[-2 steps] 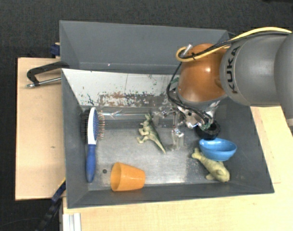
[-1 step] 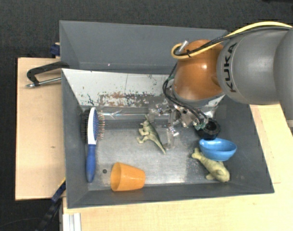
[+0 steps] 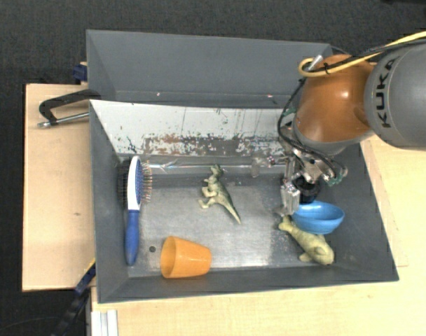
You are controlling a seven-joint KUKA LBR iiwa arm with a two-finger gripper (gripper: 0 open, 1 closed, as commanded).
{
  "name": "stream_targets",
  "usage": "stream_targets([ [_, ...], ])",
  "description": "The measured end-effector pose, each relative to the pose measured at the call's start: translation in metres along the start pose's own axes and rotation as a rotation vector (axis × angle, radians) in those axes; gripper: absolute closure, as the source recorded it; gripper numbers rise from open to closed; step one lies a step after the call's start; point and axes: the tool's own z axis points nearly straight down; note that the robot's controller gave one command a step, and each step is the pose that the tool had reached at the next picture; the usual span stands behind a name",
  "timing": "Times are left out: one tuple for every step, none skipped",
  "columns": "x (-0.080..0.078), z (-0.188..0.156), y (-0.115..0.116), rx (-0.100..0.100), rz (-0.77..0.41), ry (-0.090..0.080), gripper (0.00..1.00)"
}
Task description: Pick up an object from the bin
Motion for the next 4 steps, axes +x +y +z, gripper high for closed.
stream_targets([
  [0.046, 0.018, -0.058, -0.009, 0.118, 0.007, 0.0],
  [0.035, 0.031, -0.077, -0.013, 0.089, -0.001, 0.0],
  [0.033, 0.031, -0.082, -0.02, 0.086, -0.001, 0.0],
  [0.026, 0.033, -0.083, -0.022, 0.086, 0.002, 0.0],
])
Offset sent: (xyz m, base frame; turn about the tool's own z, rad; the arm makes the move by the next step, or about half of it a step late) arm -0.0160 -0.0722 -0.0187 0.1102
